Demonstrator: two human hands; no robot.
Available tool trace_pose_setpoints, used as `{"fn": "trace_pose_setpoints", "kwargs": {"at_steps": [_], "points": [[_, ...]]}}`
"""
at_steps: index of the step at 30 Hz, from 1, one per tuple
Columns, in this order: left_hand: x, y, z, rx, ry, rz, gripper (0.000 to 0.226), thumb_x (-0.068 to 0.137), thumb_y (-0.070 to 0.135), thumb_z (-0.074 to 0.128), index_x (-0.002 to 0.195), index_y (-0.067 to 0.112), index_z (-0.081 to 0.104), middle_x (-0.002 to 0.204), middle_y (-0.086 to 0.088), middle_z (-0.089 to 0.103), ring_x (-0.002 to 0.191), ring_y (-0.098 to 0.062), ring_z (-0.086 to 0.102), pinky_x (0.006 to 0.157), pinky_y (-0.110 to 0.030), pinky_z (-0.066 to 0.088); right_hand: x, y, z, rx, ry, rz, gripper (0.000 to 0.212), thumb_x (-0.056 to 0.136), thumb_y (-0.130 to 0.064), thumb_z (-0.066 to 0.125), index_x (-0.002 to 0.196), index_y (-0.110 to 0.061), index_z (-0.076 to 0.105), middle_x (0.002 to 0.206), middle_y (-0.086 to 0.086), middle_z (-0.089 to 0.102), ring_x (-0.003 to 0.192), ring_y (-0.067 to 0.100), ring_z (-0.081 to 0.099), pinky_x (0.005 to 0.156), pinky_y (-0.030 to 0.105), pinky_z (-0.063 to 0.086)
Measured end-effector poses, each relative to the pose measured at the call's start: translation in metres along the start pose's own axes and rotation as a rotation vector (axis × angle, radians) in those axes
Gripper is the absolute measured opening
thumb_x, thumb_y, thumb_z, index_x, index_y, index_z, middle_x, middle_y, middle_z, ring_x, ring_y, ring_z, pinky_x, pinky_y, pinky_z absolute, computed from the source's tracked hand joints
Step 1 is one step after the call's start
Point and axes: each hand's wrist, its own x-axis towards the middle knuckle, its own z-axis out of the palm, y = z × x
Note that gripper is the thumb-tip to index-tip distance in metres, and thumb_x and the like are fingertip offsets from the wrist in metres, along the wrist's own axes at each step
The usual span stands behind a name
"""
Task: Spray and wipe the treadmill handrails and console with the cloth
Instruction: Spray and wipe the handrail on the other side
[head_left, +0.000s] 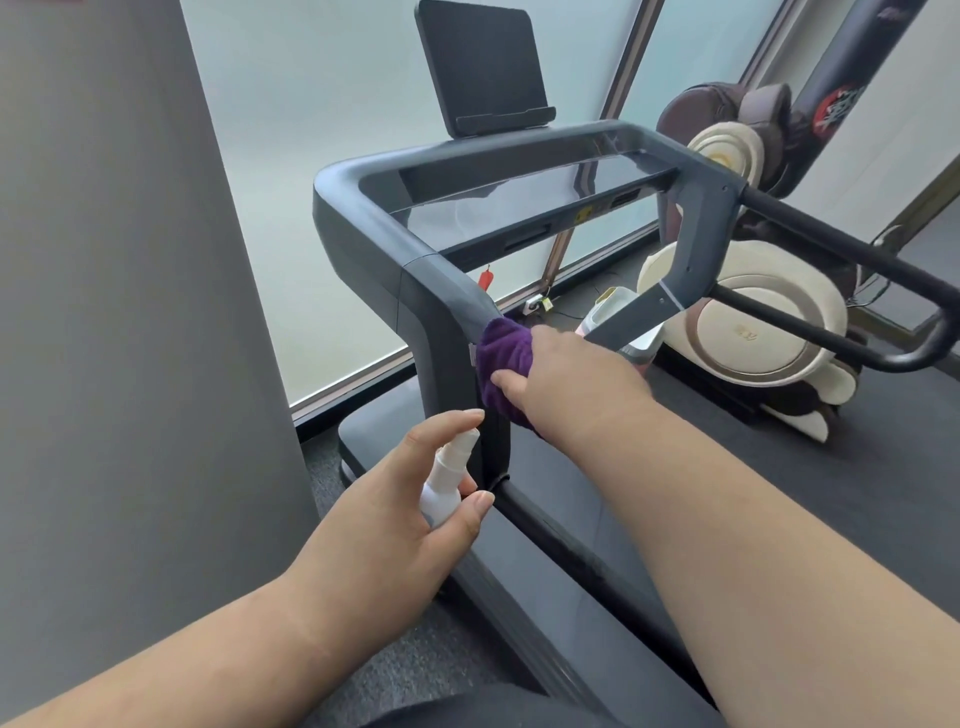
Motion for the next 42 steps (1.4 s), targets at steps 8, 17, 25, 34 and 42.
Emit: {"fn": "trace_pose_setpoints", "kwargs": {"at_steps": [8, 17, 25, 34, 42], "points": [[-0.004, -0.011, 0.005, -0.031, -0.007, -0.01, 0.058, 0.088, 0.036, 0.069, 0.13, 0.063, 0.041, 0.094, 0.017, 0.066, 0.073, -0.008, 0.062, 0.069, -0.02, 0.045, 0.002, -0.01, -0.004, -0.103, 0.007, 0.039, 0.043, 0.087, -0.059, 0.049, 0.099, -0.018, 0.042, 0.088, 0.004, 0.049, 0.075, 0.031, 0.05, 0.062, 0.037, 0.043], [0.0, -0.005, 0.014, -0.03, -0.047, 0.004, 0.055, 0.088, 0.042, 0.067, 0.132, 0.061, 0.039, 0.095, 0.018, 0.066, 0.077, -0.005, 0.062, 0.069, -0.019, 0.045, 0.013, -0.02, -0.002, -0.028, 0.032, -0.056, 0.047, 0.091, -0.056, 0.045, 0.117, -0.017, 0.048, 0.106, 0.007, 0.058, 0.086, 0.032, 0.057, 0.066, 0.039, 0.047], [-0.002, -0.009, 0.012, -0.053, -0.015, 0.011, 0.054, 0.087, 0.048, 0.063, 0.135, 0.058, 0.04, 0.095, 0.018, 0.066, 0.076, -0.006, 0.063, 0.067, -0.015, 0.047, -0.004, 0.017, -0.012, 0.058, -0.143, -0.039, 0.045, 0.081, -0.06, 0.047, 0.109, -0.025, 0.048, 0.09, -0.001, 0.06, 0.082, 0.027, 0.059, 0.071, 0.038, 0.05], [-0.008, -0.009, 0.01, -0.035, -0.007, -0.021, 0.053, 0.088, 0.045, 0.064, 0.132, 0.062, 0.039, 0.095, 0.02, 0.066, 0.075, -0.003, 0.062, 0.068, -0.018, 0.044, 0.02, -0.031, 0.005, -0.085, 0.079, 0.013, 0.041, 0.089, -0.047, 0.056, 0.116, -0.017, 0.049, 0.104, 0.006, 0.06, 0.087, 0.034, 0.06, 0.061, 0.037, 0.041], [-0.022, 0.012, 0.022, -0.011, 0.012, 0.0, 0.054, 0.087, 0.044, 0.063, 0.133, 0.061, 0.039, 0.094, 0.019, 0.065, 0.073, -0.008, 0.061, 0.066, -0.018, 0.046, 0.016, -0.01, -0.012, -0.005, -0.114, -0.076, 0.034, 0.077, -0.044, 0.057, 0.099, -0.018, 0.05, 0.086, 0.001, 0.059, 0.078, 0.029, 0.06, 0.065, 0.033, 0.045]]}}
